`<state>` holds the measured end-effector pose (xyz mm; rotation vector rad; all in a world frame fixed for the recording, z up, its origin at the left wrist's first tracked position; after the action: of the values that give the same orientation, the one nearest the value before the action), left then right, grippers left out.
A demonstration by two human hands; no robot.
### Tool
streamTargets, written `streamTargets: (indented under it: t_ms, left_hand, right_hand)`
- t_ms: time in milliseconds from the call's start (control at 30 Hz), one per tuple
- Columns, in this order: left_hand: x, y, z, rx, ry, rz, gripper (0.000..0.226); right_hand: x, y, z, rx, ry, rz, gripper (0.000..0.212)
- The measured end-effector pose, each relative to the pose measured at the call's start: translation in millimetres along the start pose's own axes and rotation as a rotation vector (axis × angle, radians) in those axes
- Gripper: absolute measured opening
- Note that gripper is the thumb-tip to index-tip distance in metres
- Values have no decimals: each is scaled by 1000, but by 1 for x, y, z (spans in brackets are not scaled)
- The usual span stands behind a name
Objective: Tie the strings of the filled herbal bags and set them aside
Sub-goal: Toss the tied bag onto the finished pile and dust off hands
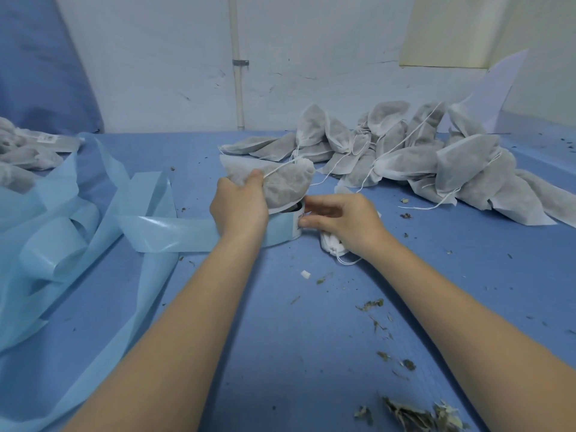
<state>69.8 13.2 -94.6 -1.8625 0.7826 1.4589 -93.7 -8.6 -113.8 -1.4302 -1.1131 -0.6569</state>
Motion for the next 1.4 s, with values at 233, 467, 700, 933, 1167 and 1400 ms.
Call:
streamTargets:
  t_ms: [233,467,700,933,1167,1400]
  left_hand:
    - [-1,1,2,-4,23,-24,40]
    - [-1,1,4,-6,41,-24,40]
    - [0,2,5,-23,40,-6,39]
    - [-2,2,6,-24,43,-24,39]
    - [-5,0,6,-20,125,-35,34]
    - [-22,-1,14,133,357,59,20]
  right_hand:
    - [-1,-2,-1,-44,5,-32,28]
    - [-2,-4,-3,-60,4,-29,21]
    - [0,-5,5,-191,-5,48,25]
    - [16,11,24,-118,-153,325,19]
    - [44,25,37,191,-306,439,18]
    - [61,-8,35,-112,-351,267,13]
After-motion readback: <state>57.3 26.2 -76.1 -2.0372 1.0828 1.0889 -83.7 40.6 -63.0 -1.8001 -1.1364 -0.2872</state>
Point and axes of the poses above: each hand's wrist, its own z-axis away from the middle knuckle, its own y-axis out of the palm, x = y × z, the point moved 3 cm from there along -z, towards the middle knuckle, and after that the axes turned 7 degrees about y, right-handed, at the moved point
